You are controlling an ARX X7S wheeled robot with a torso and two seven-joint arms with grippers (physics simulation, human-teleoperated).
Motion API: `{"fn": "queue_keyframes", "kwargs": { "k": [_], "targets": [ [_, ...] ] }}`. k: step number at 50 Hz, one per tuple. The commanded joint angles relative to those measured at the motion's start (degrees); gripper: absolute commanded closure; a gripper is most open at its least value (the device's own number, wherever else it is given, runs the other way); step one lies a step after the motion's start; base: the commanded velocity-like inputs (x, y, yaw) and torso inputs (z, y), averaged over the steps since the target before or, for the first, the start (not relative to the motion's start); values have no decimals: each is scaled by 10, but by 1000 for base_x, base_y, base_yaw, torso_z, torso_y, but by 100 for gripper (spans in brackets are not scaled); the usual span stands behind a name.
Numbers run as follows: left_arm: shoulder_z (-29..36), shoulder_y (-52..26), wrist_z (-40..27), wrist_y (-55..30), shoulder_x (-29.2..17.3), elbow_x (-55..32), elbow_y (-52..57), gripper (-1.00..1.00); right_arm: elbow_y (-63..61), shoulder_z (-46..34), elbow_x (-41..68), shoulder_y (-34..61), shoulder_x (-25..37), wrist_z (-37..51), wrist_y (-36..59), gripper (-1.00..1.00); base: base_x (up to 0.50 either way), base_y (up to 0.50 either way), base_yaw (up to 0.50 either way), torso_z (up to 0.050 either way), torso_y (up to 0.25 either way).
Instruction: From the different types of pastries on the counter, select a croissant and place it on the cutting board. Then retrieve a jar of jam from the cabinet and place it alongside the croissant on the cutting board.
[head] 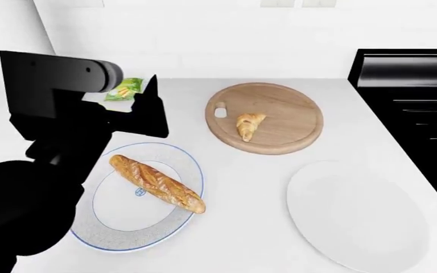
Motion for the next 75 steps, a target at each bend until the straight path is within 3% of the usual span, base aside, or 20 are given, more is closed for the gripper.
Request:
{"fn": "queue_keyframes", "kwargs": {
  "k": [1,3,7,16,33,54,75],
  "targets": [
    [14,-5,-6,1,5,8,-10,-100,-78,39,132,-26,20,167,55,100,0,0,0,0,0],
    [15,-5,-7,2,6,8,-10,-100,-88,9,172,-22,42,185,30,100,0,0,0,0,0],
    [17,-5,-7,2,5,6,-9,-100,-145,-145,273,11,132,185,-101,100,0,0,0,0,0],
    [17,-8,-8,7,5,4,-15,-100,-244,-303,374,54,224,185,-231,100,0,0,0,0,0],
    [31,-7,-18,7,10,3,-5,-100,-388,-451,448,53,359,185,-352,100,0,0,0,0,0],
    [61,-4,-1,29,11,40,-31,-100,-384,-491,301,-191,437,11,-439,100,0,0,0,0,0],
    [92,10,35,75,10,95,-64,-100,-284,-539,213,-301,415,-84,-468,100,0,0,0,1,1]
  ]
}}
